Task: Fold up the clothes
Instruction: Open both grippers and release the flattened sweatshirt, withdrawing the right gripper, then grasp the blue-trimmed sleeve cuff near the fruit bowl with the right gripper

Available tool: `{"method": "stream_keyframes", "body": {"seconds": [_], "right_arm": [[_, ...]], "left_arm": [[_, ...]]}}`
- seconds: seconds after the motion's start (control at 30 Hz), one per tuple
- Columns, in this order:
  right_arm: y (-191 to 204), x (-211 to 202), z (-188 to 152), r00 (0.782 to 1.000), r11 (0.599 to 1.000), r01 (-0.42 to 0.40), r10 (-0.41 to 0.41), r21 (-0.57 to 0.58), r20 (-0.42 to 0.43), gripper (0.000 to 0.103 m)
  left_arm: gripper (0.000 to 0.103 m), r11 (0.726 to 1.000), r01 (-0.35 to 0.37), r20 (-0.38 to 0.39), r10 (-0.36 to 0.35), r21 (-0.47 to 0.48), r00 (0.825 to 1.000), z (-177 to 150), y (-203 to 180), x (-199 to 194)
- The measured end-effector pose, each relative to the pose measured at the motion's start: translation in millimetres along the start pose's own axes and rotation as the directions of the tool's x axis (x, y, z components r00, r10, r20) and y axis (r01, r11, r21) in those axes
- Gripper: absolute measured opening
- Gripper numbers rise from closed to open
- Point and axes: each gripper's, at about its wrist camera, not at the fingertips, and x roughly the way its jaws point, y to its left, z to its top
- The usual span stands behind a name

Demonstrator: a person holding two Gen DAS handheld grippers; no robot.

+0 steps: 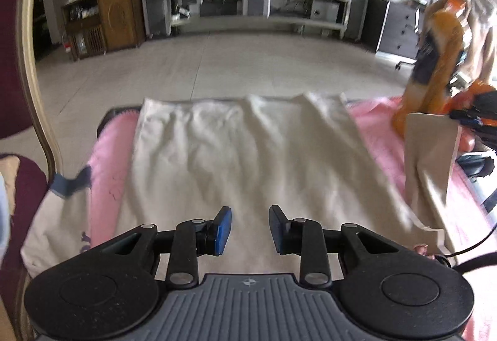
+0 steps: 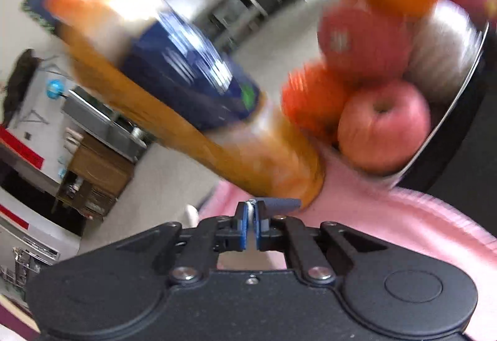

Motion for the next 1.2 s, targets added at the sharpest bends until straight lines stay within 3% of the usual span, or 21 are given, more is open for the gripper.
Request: {"method": "stream_keyframes", "body": {"seconds": [0.17,0.27,0.37,0.47,0.57,0.7,0.93,1.03,1.1,1.13,1.2], "right_arm": [[-12,-110,18,0.978,0.999,-0.003,0.01,-0.037,0.208,0.005],[-33,-151,33,0.952,0.996,0.055,-0.034,-0.063,0.304,0.005],[-73,-166,40,0.934,0.99,0.135,-0.114,-0.038,0.339,0.005],[-111,-174,44,0.928,0.987,0.154,-0.161,0.047,0.337,0.005],[-135,-169,52,0.931,0.981,0.176,-0.191,0.077,0.311,0.005],[-148,-163,60,0.945,0.985,0.158,-0.172,0.074,0.277,0.005],[-173,-158,59,0.982,0.984,0.163,-0.17,0.073,0.088,0.006],[-183,-156,59,0.986,0.984,0.166,-0.167,0.072,0.006,0.01],[-191,-155,59,0.985,0.983,0.167,-0.164,0.071,-0.049,0.021],[-194,-154,59,0.984,0.983,0.168,-0.163,0.071,-0.077,0.027],[-190,-150,45,0.976,0.988,0.14,-0.125,0.072,-0.177,0.027]], "left_arm": [[0.029,0.996,0.093,0.041,-0.094,0.013,0.995,1,-20,-46],[0.029,0.985,0.166,0.022,-0.167,0.034,0.986,-7,-41,-61],[0.029,0.974,0.216,-0.022,-0.215,0.067,0.976,-22,-69,-65],[0.029,0.964,0.252,-0.073,-0.247,0.085,0.966,-36,-96,-60],[0.029,0.957,0.275,-0.114,-0.265,0.091,0.958,-39,-117,-51],[0.028,0.947,0.306,-0.15,-0.29,0.1,0.945,-37,-143,-41],[0.028,0.924,0.348,-0.239,-0.306,0.157,0.921,-55,-175,-25],[0.023,0.913,0.363,-0.299,-0.3,0.185,0.906,-70,-185,-16],[0.025,0.905,0.374,-0.337,-0.293,0.205,0.895,-80,-191,-11],[0.028,0.898,0.376,-0.339,-0.289,0.23,0.896,-87,-191,-17],[0.03,0.888,0.366,-0.326,-0.271,0.278,0.906,-102,-189,-29]]}}
